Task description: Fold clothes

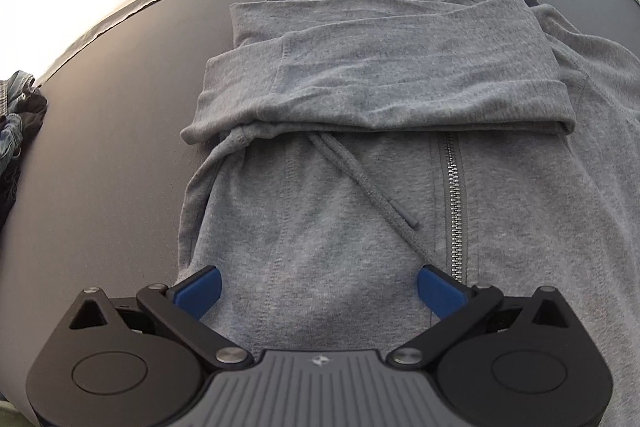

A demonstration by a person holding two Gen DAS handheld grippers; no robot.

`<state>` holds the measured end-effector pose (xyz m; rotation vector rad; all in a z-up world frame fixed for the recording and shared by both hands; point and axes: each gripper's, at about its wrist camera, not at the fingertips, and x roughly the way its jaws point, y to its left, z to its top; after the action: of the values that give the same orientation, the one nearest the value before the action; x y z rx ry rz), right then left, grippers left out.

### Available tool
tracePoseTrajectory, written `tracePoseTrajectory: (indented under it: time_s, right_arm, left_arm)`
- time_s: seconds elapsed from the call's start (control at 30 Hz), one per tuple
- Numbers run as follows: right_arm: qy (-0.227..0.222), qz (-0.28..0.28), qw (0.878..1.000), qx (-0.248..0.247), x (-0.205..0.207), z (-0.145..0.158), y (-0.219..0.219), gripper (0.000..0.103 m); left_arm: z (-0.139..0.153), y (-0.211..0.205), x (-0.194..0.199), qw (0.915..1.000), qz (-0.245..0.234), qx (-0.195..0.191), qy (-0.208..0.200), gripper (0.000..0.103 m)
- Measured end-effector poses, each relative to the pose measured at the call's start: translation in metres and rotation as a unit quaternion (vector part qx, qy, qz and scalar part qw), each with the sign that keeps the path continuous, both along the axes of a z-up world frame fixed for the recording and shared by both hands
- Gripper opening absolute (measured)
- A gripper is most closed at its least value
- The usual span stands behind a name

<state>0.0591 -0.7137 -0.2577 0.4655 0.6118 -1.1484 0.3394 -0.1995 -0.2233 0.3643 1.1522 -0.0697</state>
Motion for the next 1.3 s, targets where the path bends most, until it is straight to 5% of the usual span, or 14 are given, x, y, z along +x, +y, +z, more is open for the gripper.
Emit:
tracePoseTrajectory:
  time_s: [0.07,0.13,0.2,0.27,0.33,0.4,0.6,0.67,0.73,0.8,0.87,1.03,1.13,1.3]
  right_arm:
    - [-0.016,0.0,1.0,0.004,-0.003,0.004,0.003,0.054]
    - [-0.078,-0.015,0.996,0.039,-0.012,0.007,0.003,0.013]
    - [-0.174,-0.048,0.98,0.086,-0.024,0.007,0.002,0.013]
    - [-0.318,-0.101,0.931,0.15,-0.038,-0.006,0.007,0.013]
    - [-0.446,-0.151,0.855,0.217,-0.042,-0.026,0.017,0.012]
    - [-0.52,-0.179,0.786,0.283,-0.028,-0.046,0.032,0.012]
    - [-0.531,0.0,0.734,0.423,0.088,-0.029,0.082,0.012]
    - [-0.487,0.124,0.742,0.444,0.133,-0.003,0.107,0.015]
    - [-0.433,0.246,0.741,0.45,0.177,0.025,0.133,0.031]
    - [-0.353,0.351,0.789,0.361,0.201,0.058,0.16,0.068]
    - [-0.282,0.401,0.827,0.275,0.212,0.077,0.179,0.074]
    - [-0.137,0.408,0.896,0.109,0.203,0.078,0.192,0.099]
    - [-0.056,0.386,0.92,0.038,0.185,0.061,0.175,0.102]
    - [-0.008,0.32,0.947,0.013,0.154,0.021,0.149,0.103]
  left_arm:
    - [0.0,0.0,0.0,1.0,0.0,-0.004,0.001,0.103]
    - [-0.001,0.002,0.0,0.9999,0.004,-0.011,0.001,0.103]
    - [-0.001,0.005,0.0,0.9997,0.009,-0.02,0.002,0.103]
    - [-0.002,0.008,0.001,0.9994,0.015,-0.031,0.005,0.103]
    - [-0.002,0.011,0.003,0.9988,0.022,-0.042,0.009,0.103]
    - [-0.003,0.015,0.004,0.9979,0.03,-0.055,0.015,0.103]
    - [-0.005,0.024,0.007,0.9955,0.042,-0.081,0.026,0.103]
    - [-0.005,0.024,0.006,0.9953,0.042,-0.083,0.026,0.103]
    - [-0.005,0.024,0.005,0.9952,0.043,-0.085,0.024,0.103]
    - [-0.004,0.024,0.004,0.995,0.044,-0.088,0.021,0.103]
    - [-0.004,0.024,0.002,0.9945,0.048,-0.091,0.018,0.103]
    - [-0.004,0.025,0.001,0.9934,0.057,-0.098,0.016,0.103]
    - [-0.003,0.023,0.002,0.9938,0.057,-0.095,0.016,0.103]
    - [0.003,0.015,0.0,0.9966,0.045,-0.07,0.002,0.103]
